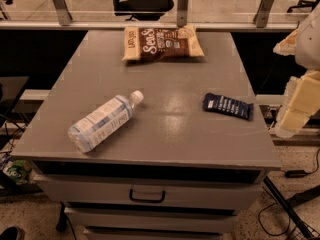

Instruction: Move brown chip bag near rxbar blueberry

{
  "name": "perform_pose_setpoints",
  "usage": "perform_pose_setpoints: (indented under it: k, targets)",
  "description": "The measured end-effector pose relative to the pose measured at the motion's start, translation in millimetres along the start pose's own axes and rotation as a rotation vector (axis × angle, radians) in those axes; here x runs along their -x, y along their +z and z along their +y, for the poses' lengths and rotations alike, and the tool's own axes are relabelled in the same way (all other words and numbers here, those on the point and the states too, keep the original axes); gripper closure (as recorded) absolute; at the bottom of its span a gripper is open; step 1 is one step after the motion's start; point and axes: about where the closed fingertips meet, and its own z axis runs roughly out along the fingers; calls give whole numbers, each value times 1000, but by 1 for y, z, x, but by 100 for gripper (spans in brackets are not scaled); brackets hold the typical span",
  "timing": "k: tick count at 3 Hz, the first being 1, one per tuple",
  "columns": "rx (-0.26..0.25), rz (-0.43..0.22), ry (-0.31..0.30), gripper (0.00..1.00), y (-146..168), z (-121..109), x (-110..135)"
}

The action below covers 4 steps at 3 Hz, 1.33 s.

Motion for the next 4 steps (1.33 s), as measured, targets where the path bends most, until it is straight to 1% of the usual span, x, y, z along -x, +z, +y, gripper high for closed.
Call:
perform_pose_setpoints:
  k: [1,2,3,4]
  targets:
    - [1,-1,0,0,0,-1,1]
    - [15,-6,3,0,-2,-6,6]
    - [28,-50,-14,0,6,-27,28]
    - [38,-95,-44,0,22,-55,57]
